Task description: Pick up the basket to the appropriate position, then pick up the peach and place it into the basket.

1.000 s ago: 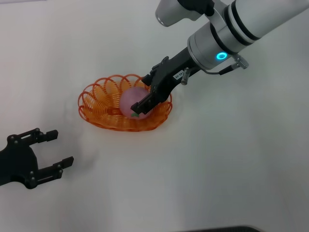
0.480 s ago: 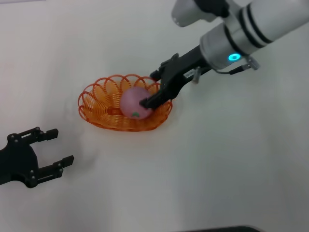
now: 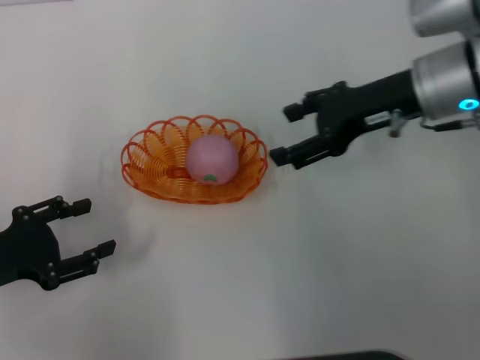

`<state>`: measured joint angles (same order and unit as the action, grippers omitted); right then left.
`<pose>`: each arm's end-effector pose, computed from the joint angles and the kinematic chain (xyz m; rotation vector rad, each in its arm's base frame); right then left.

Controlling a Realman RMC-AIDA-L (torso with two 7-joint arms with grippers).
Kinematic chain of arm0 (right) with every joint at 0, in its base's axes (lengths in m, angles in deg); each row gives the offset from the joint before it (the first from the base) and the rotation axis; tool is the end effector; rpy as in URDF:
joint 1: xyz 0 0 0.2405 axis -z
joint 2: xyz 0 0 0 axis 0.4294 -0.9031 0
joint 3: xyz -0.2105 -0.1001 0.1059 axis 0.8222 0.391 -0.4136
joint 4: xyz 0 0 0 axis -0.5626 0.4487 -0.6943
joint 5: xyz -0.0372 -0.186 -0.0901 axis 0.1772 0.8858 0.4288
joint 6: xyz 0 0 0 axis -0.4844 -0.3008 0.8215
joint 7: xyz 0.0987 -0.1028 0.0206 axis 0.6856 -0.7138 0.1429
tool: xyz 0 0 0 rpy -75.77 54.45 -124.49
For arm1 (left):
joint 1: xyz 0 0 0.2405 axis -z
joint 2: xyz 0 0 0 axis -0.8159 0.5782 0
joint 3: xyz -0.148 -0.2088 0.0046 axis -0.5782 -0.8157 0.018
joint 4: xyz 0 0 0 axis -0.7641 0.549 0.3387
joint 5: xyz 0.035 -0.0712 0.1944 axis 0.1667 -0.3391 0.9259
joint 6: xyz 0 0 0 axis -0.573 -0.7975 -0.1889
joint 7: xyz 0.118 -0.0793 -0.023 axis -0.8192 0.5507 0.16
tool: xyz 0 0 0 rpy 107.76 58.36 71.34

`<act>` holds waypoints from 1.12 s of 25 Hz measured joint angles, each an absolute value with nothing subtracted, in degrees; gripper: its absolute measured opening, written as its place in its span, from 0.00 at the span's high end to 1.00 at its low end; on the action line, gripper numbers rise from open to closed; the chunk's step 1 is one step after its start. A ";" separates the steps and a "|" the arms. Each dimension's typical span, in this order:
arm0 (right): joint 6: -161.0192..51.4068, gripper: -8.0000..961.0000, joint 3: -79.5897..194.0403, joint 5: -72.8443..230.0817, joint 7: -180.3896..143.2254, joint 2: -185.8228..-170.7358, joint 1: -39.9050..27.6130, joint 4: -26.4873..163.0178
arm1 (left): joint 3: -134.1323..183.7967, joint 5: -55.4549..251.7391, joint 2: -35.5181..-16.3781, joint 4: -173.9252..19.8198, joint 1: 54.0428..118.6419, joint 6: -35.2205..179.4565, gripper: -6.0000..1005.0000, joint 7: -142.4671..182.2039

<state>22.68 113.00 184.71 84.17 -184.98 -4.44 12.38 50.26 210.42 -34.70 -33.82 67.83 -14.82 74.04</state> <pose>0.2119 0.3427 -0.0080 -2.9130 0.6513 0.2285 -0.3403 0.2278 -0.0017 -2.6666 -0.4070 -0.4884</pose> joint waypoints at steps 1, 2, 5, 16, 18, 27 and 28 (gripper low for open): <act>23.15 0.02 112.03 184.73 83.57 -184.96 -3.91 12.37 | 50.23 210.43 -34.70 -33.83 67.91 -14.83 0.27 74.04; 23.41 0.02 111.16 184.71 82.84 -184.96 -3.44 12.38 | 50.21 210.42 -34.70 -33.82 68.02 -14.84 0.27 74.04; 24.04 0.02 109.05 184.50 80.22 -185.19 -2.52 12.71 | 50.20 210.42 -34.69 -33.83 68.22 -14.84 0.27 74.04; 24.93 0.02 108.53 175.42 62.24 -185.53 1.30 21.01 | 50.19 210.43 -34.79 -34.01 68.38 -14.58 0.27 74.04; 25.49 0.02 108.44 172.00 58.21 -185.50 3.09 22.56 | 50.11 210.42 -34.82 -34.06 68.38 -14.48 0.27 74.04; 26.39 0.02 107.23 167.12 47.26 -185.18 7.69 29.72 | 50.03 210.29 -34.87 -34.17 68.38 -14.50 0.27 74.04; 26.39 0.02 107.23 167.12 47.26 -185.18 7.69 29.72 | 50.03 210.29 -34.87 -34.17 68.38 -14.50 0.27 74.04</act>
